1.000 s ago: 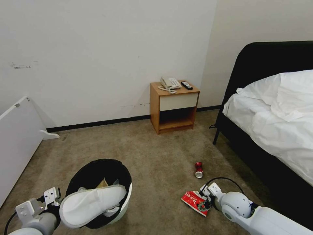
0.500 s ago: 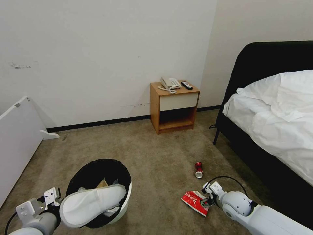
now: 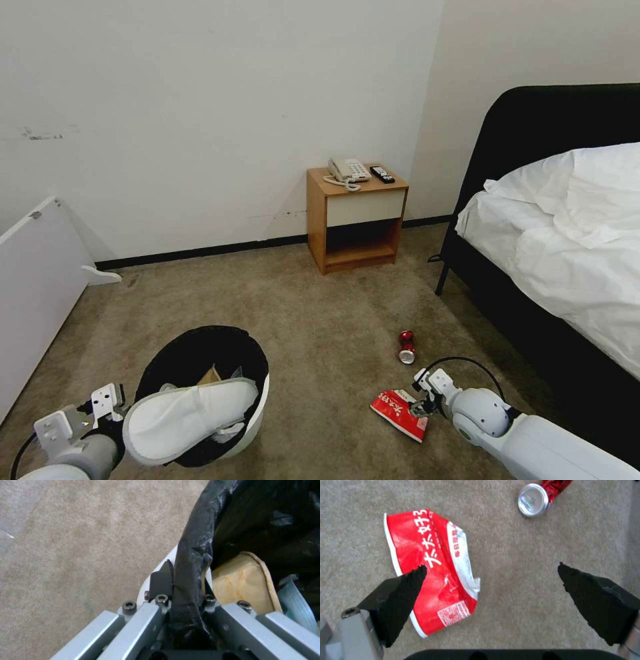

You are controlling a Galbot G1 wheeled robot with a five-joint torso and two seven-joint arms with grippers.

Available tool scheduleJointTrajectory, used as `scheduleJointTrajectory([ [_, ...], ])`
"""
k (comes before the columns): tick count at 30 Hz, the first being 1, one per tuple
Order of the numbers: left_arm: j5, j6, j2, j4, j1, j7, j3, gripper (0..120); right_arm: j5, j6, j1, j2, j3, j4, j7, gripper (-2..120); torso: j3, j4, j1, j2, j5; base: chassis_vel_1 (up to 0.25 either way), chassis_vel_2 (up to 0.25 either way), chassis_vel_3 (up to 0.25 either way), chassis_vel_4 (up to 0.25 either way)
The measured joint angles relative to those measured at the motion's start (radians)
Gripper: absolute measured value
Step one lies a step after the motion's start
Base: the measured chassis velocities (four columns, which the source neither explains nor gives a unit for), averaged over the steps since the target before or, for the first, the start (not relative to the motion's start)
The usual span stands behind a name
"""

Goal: Pick up the trash bin, then pick up the garbage from the floor and place it into the trash bin.

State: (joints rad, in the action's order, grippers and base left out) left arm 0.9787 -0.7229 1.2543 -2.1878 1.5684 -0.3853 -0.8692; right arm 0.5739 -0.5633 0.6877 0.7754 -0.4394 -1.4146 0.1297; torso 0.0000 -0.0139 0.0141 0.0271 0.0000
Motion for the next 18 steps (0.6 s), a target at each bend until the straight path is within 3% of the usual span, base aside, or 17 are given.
scheduleJointTrajectory([
  [18, 0.014, -0.002, -0.021, 0.003, -0.006, -0.001, 0.002, 1, -0.027, 0.073, -0.051, 0.093, -0.071, 0.143, -0.021, 100, 0.0, 0.0001, 0.0, 0.0, 0.0, 0.0, 0.0, 0.0, 0.0],
])
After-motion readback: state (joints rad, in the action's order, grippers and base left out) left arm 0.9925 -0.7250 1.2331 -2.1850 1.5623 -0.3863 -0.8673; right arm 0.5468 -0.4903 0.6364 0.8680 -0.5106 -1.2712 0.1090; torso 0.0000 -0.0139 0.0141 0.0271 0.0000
